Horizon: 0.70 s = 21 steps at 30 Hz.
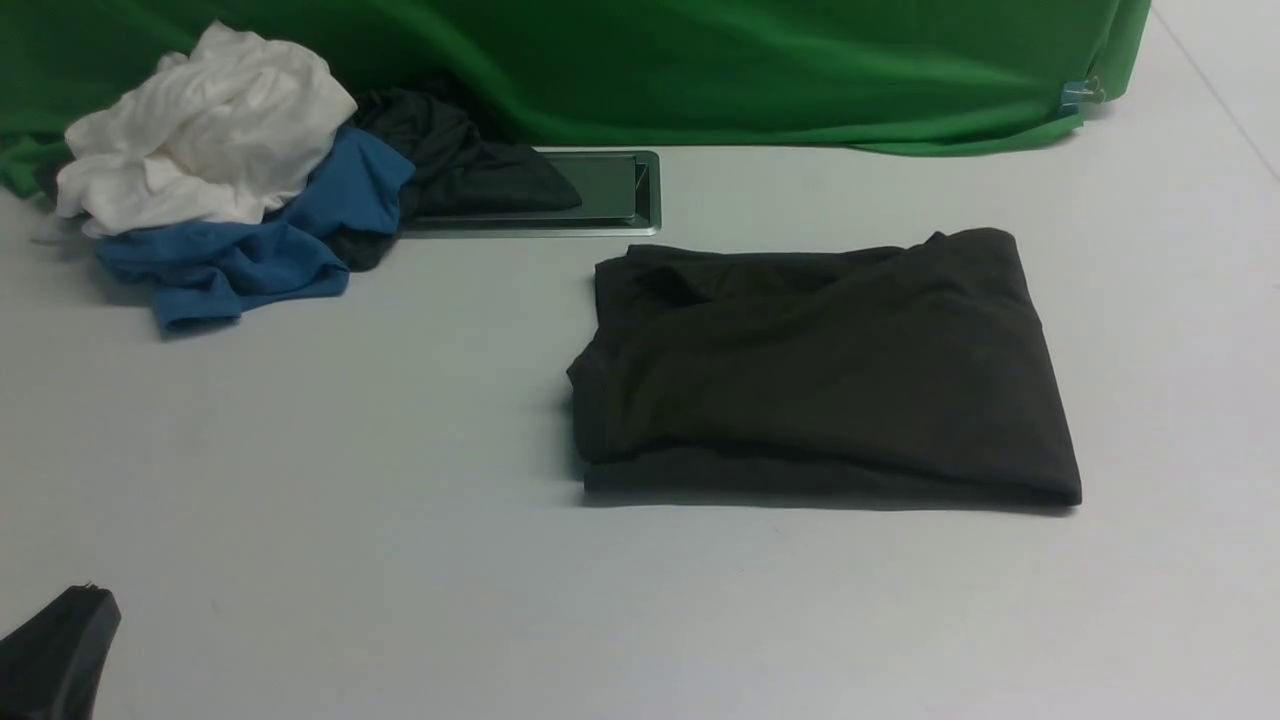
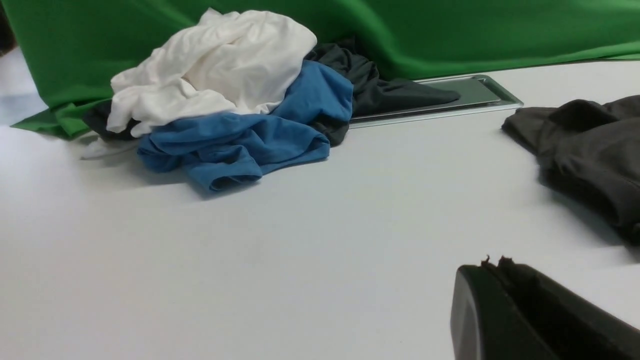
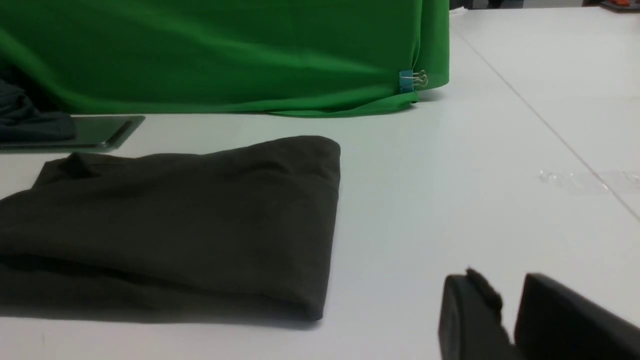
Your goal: Fold a long-sleeved shirt on a white desktop.
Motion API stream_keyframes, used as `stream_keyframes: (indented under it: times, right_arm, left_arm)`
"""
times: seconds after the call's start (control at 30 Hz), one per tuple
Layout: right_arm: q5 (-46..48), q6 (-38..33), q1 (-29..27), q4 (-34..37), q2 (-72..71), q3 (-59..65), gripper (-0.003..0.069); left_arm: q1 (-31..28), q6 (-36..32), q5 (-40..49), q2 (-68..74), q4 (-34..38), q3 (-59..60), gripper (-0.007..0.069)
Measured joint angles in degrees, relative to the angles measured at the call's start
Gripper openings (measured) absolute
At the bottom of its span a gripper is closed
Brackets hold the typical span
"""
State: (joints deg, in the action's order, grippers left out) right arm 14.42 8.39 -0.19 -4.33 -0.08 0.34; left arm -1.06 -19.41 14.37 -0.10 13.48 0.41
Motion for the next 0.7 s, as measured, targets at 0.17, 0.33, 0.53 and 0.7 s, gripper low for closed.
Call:
stream_keyframes:
  times: [0.17,0.33,0.53,0.7]
  right_arm:
    - [0.0,0.0,0.0,0.0,0.0,0.0,0.0195]
    - [0.0,0.0,0.0,0.05,0.0,0.0,0.0206]
    - [0.0,0.0,0.0,0.05,0.0,0.0,0.022]
    - [0.0,0.0,0.0,0.05,0.0,0.0,0.022]
  left_arm:
    - [0.0,0.0,0.0,0.0,-0.11,0.0,0.0018]
    - [0.0,0.0,0.0,0.0,-0.11,0.0,0.0018]
    - [0.0,0.0,0.0,0.0,-0.11,0.0,0.0018]
    - [0.0,0.17,0.0,0.0,-0.11,0.0,0.0018]
